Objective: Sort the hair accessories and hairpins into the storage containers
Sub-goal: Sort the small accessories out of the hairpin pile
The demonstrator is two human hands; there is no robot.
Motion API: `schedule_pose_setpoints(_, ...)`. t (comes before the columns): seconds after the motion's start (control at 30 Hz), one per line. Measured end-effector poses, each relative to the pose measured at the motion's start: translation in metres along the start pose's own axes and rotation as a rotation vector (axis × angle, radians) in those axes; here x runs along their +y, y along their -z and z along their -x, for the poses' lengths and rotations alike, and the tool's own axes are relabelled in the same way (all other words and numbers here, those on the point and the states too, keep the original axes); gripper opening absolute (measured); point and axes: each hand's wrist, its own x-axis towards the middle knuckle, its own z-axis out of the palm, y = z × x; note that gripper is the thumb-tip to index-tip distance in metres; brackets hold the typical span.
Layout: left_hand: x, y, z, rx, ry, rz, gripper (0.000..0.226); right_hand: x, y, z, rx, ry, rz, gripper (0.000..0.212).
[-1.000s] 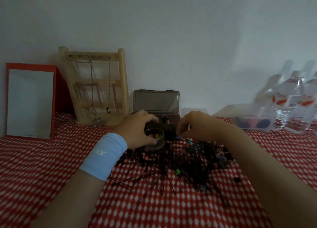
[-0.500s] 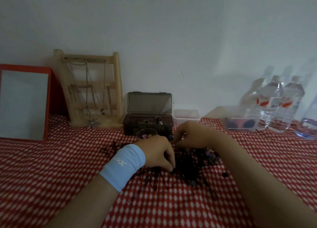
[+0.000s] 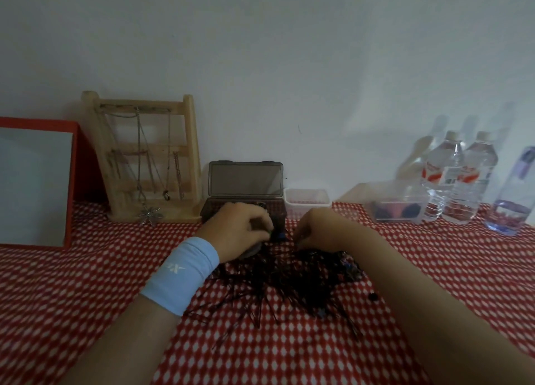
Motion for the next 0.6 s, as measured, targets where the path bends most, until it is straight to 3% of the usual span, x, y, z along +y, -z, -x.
schedule_pose_setpoints(0.1,-0.014,0.005,0.0,0.126,0.07,-0.063,0.01,-0.003,-0.001,-0.001,-0.029,-0.007,0.056,0.016)
schedule_pose_setpoints(0.33,-0.043,0.006,-0.002,0.111,0.178,-0.228,0.015,-0.01,0.0,-0.004,-0.054,-0.001,0.076,0.017)
schedule_pose_setpoints(0.43,-0.042,0.007,-0.003,0.056,0.298,-0.24,0.036,-0.013,0.002,-0.003,-0.055,0.001,0.041,0.02)
schedule_pose_setpoints(0.6,-0.038,0.003,-0.004,-0.063,0.362,-0.248,0.057,-0.032,0.016,-0.006,0.16,0.068,-0.159,0.019)
